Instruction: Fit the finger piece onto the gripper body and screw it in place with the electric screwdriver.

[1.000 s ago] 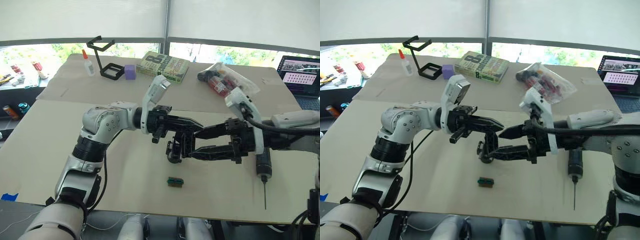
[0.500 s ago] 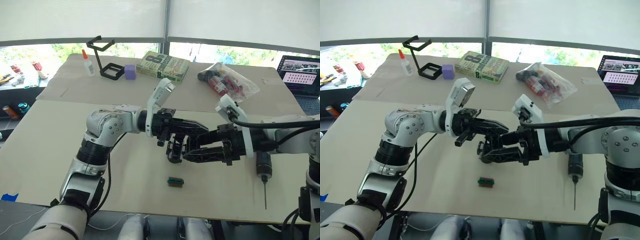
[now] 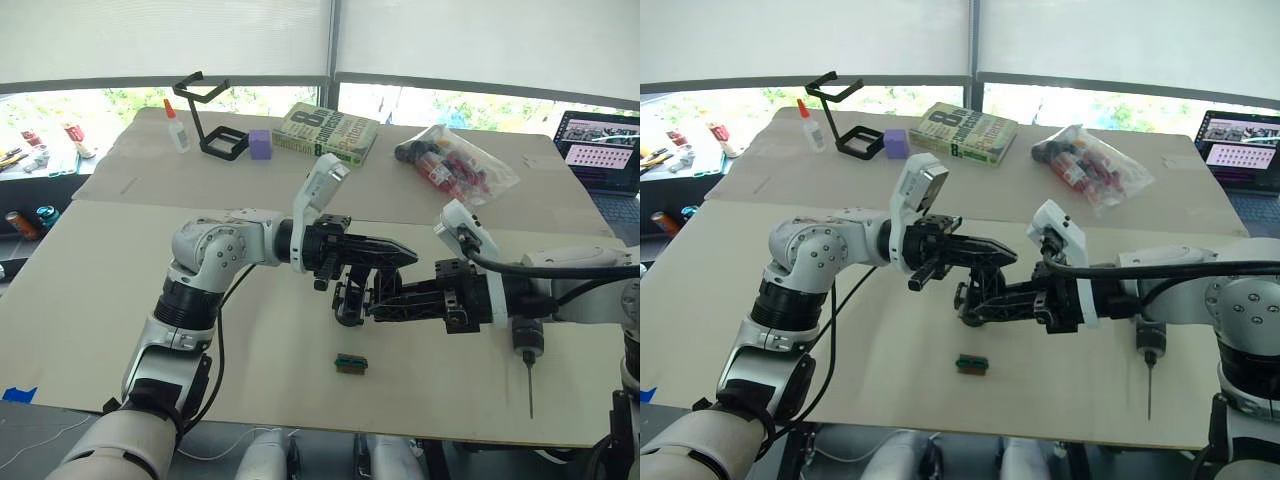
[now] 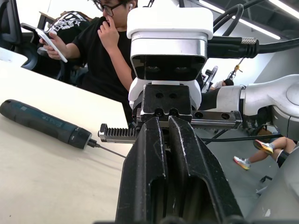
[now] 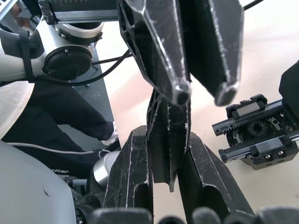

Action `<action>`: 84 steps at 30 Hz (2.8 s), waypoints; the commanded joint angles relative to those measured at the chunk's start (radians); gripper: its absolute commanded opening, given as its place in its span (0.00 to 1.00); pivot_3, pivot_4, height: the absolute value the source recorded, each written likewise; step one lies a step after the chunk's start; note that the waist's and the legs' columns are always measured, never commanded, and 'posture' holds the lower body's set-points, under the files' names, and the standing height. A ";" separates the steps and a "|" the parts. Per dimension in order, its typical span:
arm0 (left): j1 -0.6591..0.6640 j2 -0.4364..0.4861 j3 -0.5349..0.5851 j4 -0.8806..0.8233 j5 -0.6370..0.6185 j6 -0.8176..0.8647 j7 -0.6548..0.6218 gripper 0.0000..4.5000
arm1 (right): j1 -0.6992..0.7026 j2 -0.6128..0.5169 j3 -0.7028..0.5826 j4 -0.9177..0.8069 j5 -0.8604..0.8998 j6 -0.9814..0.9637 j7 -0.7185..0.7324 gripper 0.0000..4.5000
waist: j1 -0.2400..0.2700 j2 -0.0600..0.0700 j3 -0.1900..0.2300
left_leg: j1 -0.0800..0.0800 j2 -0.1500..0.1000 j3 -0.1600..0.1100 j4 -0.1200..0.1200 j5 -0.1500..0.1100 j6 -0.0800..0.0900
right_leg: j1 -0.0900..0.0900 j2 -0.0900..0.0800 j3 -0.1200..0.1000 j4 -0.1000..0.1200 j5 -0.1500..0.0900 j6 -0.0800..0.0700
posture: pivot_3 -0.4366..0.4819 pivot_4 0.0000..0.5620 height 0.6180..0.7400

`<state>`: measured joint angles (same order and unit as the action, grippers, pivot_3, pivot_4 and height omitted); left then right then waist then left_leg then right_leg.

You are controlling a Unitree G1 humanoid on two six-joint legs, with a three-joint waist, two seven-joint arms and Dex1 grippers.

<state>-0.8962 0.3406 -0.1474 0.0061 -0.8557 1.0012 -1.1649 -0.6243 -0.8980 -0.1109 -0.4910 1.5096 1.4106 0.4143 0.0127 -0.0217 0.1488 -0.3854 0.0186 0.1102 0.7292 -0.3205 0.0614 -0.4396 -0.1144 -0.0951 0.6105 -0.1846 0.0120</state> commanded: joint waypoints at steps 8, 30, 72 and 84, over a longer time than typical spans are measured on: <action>0.125 0.098 0.058 -0.012 0.151 -0.394 -0.155 0.92 | 0.171 -0.021 -0.036 -0.103 -0.284 -0.290 0.209 0.08 | 0.000 0.000 0.000 | 0.001 0.000 0.000 0.001 0.000 0.000 | 0.000 0.000 0.000 0.000 0.000 0.000 | 0.48 0.27 1.00; 0.163 -0.065 -0.047 0.790 0.686 -1.261 -0.232 1.00 | 0.304 0.158 0.162 0.025 -0.839 -0.912 0.638 0.08 | 0.010 0.000 0.000 | -0.003 -0.004 0.001 0.004 -0.002 0.004 | 0.001 0.001 -0.001 -0.001 0.002 0.004 | 0.48 0.27 1.00; 0.177 -0.127 -0.106 0.811 0.800 -1.272 -0.192 0.53 | 0.215 0.320 0.299 0.321 -1.066 -1.112 0.724 0.08 | -0.007 0.000 0.000 | -0.002 -0.002 0.000 0.007 -0.004 0.008 | 0.001 -0.003 0.000 0.000 0.003 0.004 | 0.48 0.27 1.00; 0.181 -0.125 -0.109 0.809 0.802 -1.274 -0.194 0.53 | 0.229 0.308 0.317 0.371 -1.132 -1.105 0.747 0.08 | -0.009 0.000 0.000 | -0.001 -0.002 0.000 0.007 -0.004 0.007 | 0.001 -0.003 0.000 0.001 0.003 0.004 | 0.48 0.27 1.00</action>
<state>-0.7351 0.2018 -0.2376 0.8198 -0.0725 -0.2809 -1.3456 -0.3897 -0.5702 0.2012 -0.1257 0.4031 0.2948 1.1557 0.0034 -0.0214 0.1488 -0.3858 0.0171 0.1104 0.7362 -0.3241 0.0685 -0.4383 -0.1172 -0.0952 0.6112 -0.1820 0.0162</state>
